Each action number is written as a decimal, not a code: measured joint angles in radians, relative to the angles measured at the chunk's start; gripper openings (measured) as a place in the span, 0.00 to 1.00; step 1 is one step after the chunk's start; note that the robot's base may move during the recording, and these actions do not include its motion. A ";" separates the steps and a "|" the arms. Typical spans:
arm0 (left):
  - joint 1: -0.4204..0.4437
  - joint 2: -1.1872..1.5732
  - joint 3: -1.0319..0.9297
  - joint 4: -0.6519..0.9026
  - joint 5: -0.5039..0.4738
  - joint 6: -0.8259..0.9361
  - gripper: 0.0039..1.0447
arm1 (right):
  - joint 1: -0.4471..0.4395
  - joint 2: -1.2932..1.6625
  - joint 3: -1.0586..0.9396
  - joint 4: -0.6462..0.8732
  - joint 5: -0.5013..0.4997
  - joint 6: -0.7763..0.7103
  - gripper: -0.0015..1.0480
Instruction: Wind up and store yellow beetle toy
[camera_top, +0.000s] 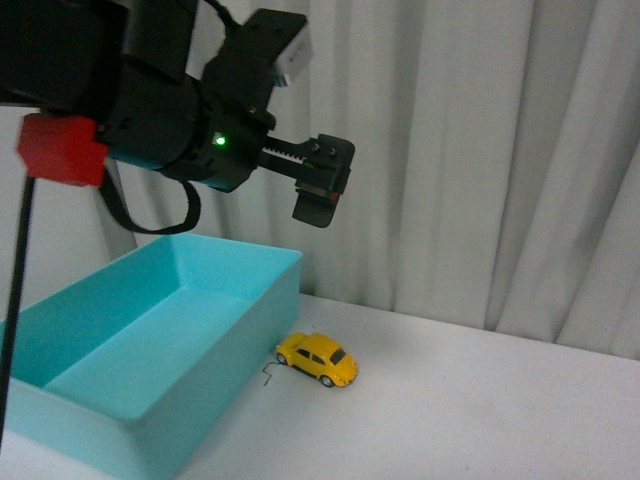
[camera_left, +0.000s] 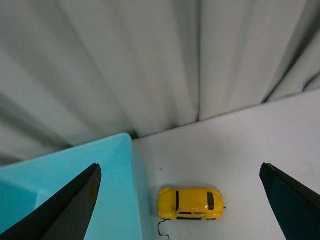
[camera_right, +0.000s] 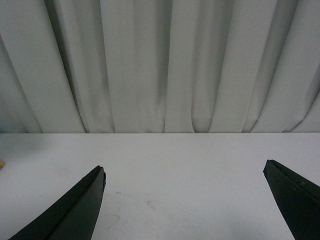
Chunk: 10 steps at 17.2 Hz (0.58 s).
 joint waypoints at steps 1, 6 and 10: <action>-0.001 0.024 0.027 -0.012 0.013 0.033 0.94 | 0.000 0.000 0.000 0.000 0.000 0.000 0.94; -0.010 0.185 0.247 -0.155 0.075 0.353 0.94 | 0.000 0.000 0.000 0.000 0.000 0.000 0.94; -0.004 0.343 0.451 -0.438 0.045 0.887 0.94 | 0.000 0.000 0.000 0.000 0.000 0.000 0.94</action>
